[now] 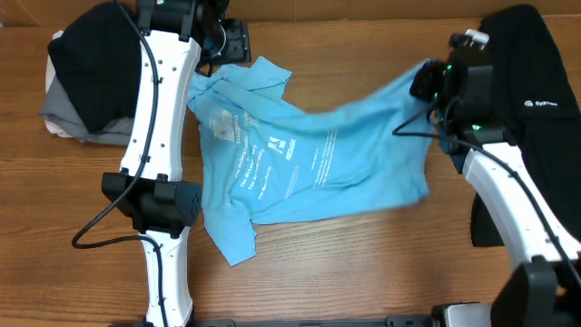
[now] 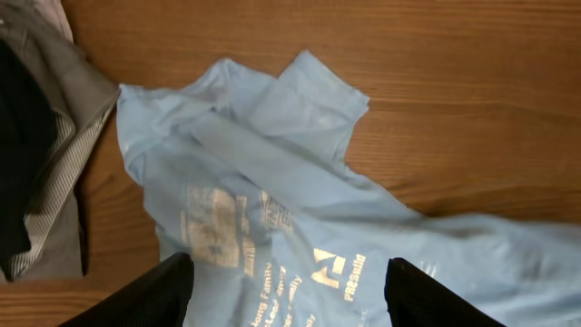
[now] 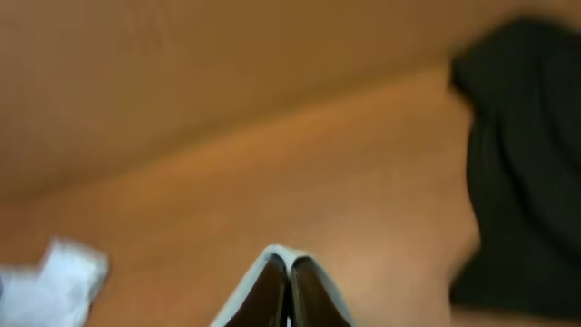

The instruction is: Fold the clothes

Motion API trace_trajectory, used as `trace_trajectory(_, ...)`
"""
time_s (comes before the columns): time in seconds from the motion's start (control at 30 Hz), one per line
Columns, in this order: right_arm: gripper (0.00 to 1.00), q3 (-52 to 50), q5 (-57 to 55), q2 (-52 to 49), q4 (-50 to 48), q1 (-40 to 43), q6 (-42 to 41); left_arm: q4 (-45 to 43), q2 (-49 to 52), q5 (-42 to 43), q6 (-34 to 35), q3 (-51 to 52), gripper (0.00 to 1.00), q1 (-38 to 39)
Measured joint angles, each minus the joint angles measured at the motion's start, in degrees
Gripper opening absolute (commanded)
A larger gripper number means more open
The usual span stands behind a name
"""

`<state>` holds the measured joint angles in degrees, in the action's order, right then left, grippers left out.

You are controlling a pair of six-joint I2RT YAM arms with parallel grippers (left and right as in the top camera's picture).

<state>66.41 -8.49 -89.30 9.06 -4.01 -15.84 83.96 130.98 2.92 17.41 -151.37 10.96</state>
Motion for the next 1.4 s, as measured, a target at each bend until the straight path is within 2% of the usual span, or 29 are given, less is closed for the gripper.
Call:
trace_trajectory(0.13, 0.04, 1.86, -0.13, -6.10, -5.44, 3.32, 1.22, -1.57, 0.00, -0.02, 0.00, 0.02, 0.70, 0.00)
trace_trajectory(0.37, 0.04, 8.57, -0.11, -22.12, -3.91, 9.03, 2.16, -2.16, 0.00, -2.80, 0.00, 0.04, 0.71, 0.00)
trace_trajectory(0.53, 0.04, 12.74, 2.40, -26.91, -1.90, 13.29, 2.38, -4.55, 0.00, -5.86, 0.00, 0.04, 0.74, 0.00)
trace_trajectory(0.57, 0.08, 13.53, 3.04, -26.99, -1.49, 14.01, 2.38, -5.31, 0.00, -6.51, 0.00, 0.07, 0.75, 0.00)
trace_trajectory(0.6, 0.24, 14.60, 3.74, -26.99, -0.28, 14.71, 2.40, -5.97, 0.00, -7.04, 0.00, 0.07, 0.76, 0.00)
trace_trajectory(0.63, 0.53, 16.31, 4.68, -26.99, 1.49, 15.52, 2.49, -6.95, 0.00, -7.82, -0.02, 0.07, 0.77, -0.02)
trace_trajectory(0.67, 0.76, 18.18, 5.70, -26.99, 3.23, 16.09, 2.78, -7.61, 0.00, -8.33, -0.02, 0.07, 0.78, -0.09)
trace_trajectory(0.73, 1.00, 23.34, 8.55, -26.99, 8.81, 17.25, 3.87, -7.87, 0.00, -8.87, -0.02, 0.04, 0.78, -0.22)
trace_trajectory(0.8, 1.00, 29.03, 11.10, -26.99, 14.51, 17.77, 5.16, -6.69, 0.00, -9.07, -0.02, -0.17, 0.78, -0.48)
trace_trajectory(1.1, 1.00, 60.02, 22.16, -26.12, 54.95, 17.38, 8.17, 2.58, -2.08, -7.50, -0.24, -7.41, 0.79, -2.73)
trace_trajectory(1.23, 1.00, 67.87, 25.86, -23.61, 67.91, 17.35, 8.33, 6.97, -6.47, -4.48, -0.26, -8.61, 0.77, -2.67)
trace_trajectory(1.4, 1.00, 70.38, 26.43, -17.99, 78.47, 17.38, 8.41, 12.66, -10.80, 0.33, -0.85, -9.49, 0.77, -1.55)
